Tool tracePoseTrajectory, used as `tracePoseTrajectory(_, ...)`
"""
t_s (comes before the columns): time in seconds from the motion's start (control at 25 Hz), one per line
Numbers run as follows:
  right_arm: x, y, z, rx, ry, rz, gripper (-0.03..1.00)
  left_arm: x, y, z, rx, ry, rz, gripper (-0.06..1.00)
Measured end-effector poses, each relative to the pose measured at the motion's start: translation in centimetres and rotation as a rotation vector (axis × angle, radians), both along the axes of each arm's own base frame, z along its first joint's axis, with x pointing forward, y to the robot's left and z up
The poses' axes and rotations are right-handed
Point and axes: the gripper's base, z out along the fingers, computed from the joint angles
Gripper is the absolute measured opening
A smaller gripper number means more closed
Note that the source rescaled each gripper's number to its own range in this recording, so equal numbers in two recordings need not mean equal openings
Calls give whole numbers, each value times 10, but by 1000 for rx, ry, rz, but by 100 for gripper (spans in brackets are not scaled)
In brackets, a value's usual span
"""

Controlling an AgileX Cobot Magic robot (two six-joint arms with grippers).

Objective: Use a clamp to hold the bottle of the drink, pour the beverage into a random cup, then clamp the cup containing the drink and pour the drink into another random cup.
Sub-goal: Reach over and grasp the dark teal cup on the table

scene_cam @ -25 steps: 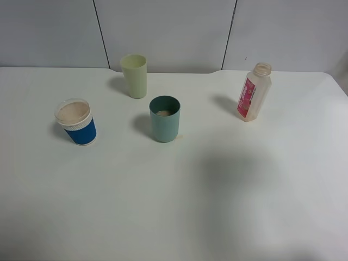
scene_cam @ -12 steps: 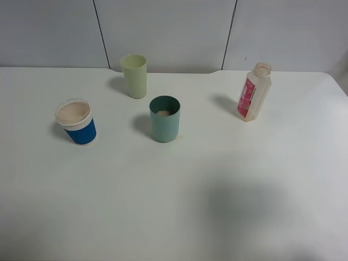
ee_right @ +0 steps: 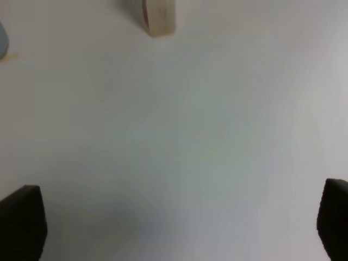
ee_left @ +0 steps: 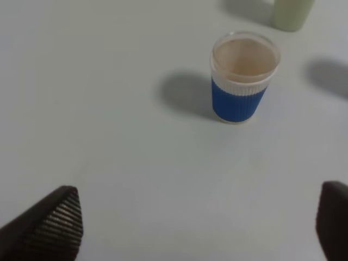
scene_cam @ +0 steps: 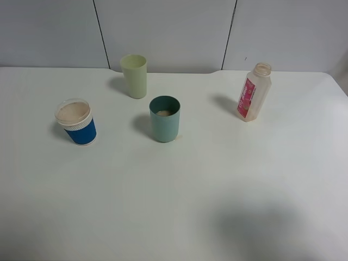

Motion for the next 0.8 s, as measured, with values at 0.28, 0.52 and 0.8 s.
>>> tracePoseTrajectory(0.28, -6, -1, -4, 8, -71, -1, 100, 0, 0, 0, 0, 0, 0, 57)
tracePoseTrajectory(0.52, 1, -1, -7, 23, -110, -15, 100, 0, 0, 0, 0, 0, 0, 57)
tracePoseTrajectory(0.8, 1, -1, -7, 30, -110, -19, 100, 0, 0, 0, 0, 0, 0, 57)
